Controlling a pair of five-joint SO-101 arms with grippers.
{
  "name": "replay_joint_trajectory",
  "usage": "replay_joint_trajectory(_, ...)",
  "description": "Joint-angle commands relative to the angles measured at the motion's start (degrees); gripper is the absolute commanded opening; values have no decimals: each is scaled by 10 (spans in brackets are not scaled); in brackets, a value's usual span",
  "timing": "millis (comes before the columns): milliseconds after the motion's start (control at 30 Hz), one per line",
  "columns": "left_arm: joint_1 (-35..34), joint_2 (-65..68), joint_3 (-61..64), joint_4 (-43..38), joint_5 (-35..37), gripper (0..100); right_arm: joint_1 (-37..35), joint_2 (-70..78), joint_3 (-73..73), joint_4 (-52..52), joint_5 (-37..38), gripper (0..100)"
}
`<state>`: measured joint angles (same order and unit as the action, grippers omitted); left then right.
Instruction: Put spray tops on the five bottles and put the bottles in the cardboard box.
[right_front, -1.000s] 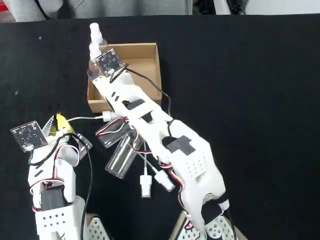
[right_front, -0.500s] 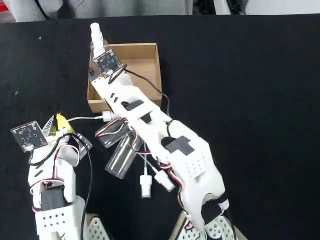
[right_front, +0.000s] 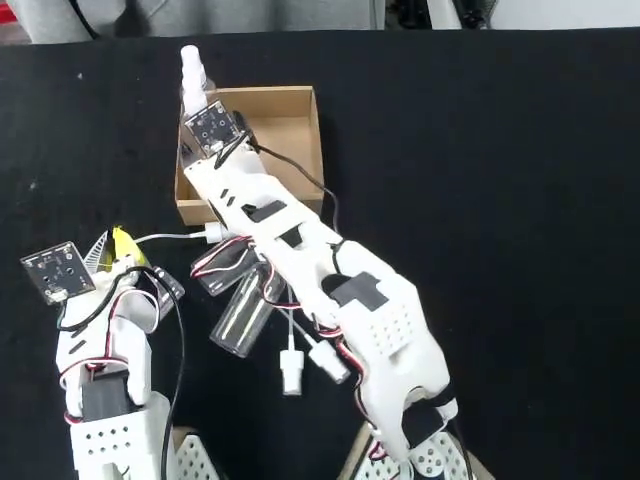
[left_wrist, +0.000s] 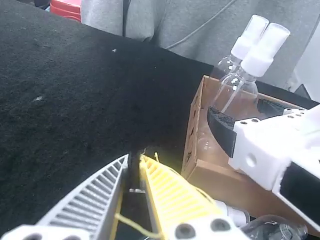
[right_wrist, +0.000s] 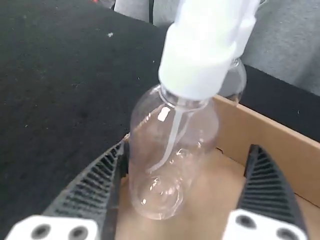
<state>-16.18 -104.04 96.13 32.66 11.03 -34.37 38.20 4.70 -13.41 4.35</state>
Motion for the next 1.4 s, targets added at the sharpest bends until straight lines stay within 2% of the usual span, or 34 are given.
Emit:
replay_joint_trajectory(0, -5, -3, 13, 2, -5, 30, -11, -20, -20, 2, 0, 316)
replay_joint_trajectory(400, -6, -3, 13, 2, -5, 30, -9, -122, 42, 60, -1, 316)
replay_joint_trajectory(1000, -6, -3, 13, 1, -5, 30, 7, -317, 102, 295, -4, 315)
replay_joint_trajectory(1233, -6, -3, 13, 1, -5, 30, 9, -396, 138, 351, -4, 315)
replay_joint_trajectory(1367, -25, -3, 13, -2, -4, 30, 10, -451, 156, 404, -5, 315)
